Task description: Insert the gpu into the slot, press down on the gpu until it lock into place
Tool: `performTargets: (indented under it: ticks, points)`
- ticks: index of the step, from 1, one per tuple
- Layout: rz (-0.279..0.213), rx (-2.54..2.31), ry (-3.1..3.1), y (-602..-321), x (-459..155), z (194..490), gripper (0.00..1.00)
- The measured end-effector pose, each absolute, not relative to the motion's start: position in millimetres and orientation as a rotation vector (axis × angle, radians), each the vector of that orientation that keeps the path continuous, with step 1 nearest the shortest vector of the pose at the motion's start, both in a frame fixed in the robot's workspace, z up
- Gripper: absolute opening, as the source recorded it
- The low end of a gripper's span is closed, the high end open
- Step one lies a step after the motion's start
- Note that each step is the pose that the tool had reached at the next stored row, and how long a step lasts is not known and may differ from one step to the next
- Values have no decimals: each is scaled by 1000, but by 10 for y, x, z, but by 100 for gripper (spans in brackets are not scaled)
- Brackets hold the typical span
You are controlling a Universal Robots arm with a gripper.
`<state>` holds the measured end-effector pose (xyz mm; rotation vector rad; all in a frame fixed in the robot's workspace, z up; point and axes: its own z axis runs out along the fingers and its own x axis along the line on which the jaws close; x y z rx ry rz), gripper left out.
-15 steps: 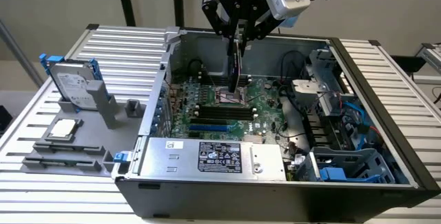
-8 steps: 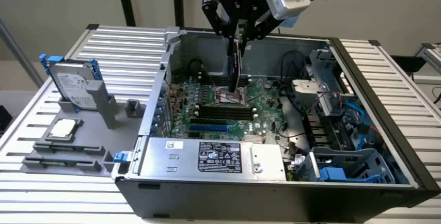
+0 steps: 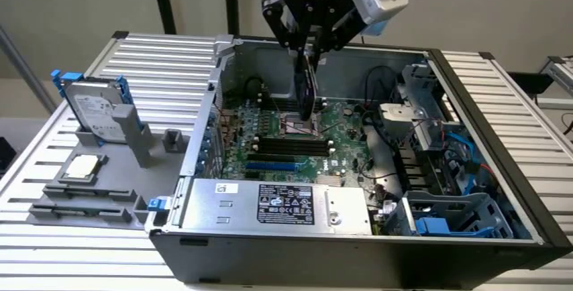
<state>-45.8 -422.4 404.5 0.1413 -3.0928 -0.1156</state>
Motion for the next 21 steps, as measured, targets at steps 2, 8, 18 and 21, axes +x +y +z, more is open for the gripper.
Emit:
performTargets:
  ticks: [2,8,18,21]
  points:
    - [-114,198,-3088,-4224,-458,4045,26]
    - [-110,367,-3069,-4224,-458,4043,26]
    - [-103,641,-3018,-4224,-458,4035,26]
    - [-100,725,-2998,-4224,-458,4030,26]
